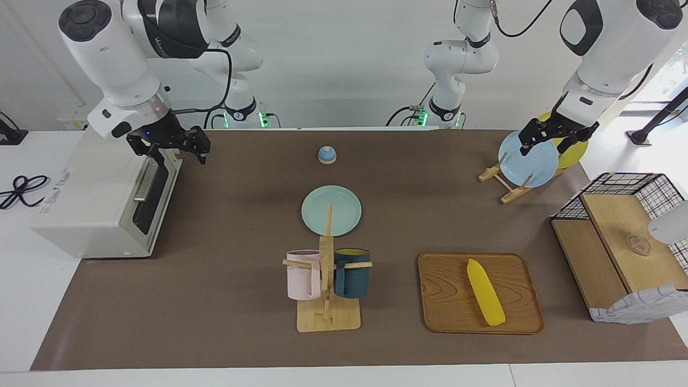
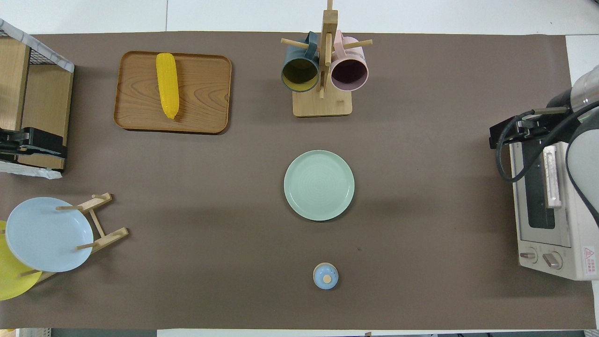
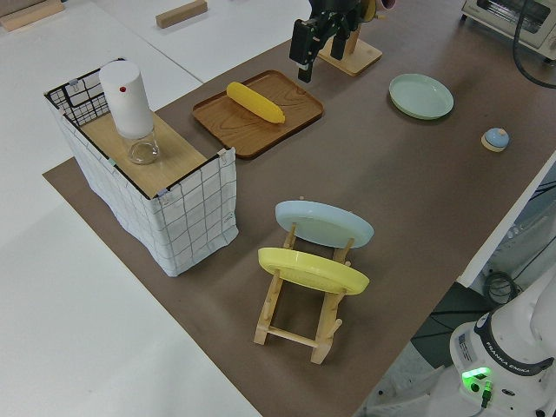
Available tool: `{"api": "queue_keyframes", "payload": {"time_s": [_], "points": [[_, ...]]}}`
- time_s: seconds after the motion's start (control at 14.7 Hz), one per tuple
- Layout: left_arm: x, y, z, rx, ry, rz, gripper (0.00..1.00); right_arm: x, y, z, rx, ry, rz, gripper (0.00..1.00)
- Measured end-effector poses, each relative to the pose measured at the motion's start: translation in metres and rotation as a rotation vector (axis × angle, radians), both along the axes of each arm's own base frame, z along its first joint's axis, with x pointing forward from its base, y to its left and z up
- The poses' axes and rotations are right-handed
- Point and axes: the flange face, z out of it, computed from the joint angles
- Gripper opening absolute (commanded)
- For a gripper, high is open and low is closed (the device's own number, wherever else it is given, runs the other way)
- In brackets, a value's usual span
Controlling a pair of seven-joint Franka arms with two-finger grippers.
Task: Put corn in oven
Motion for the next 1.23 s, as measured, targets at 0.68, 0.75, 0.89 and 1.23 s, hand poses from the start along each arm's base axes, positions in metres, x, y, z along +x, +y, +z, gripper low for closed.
{"api": "queue_keyframes", "payload": {"time_s": [0.68,0.75,0.89,1.23], "points": [[0.0,-0.003,0.0,-0.006,-0.003,-0.005,1.0,0.0,0.0,0.0,0.0,0.0,0.0,1.0],[0.002,-0.004,0.001,-0.011,-0.015,-0.006,1.0,0.0,0.0,0.0,0.0,0.0,0.0,1.0],[0.004,-0.008,0.003,-0.025,-0.036,-0.009,1.0,0.0,-0.002,-0.001,-0.001,0.001,-0.003,0.74],[0.042,-0.025,-0.038,-0.066,-0.022,-0.011,1.0,-0.012,-0.043,-0.028,-0.006,0.042,0.077,0.0]]}}
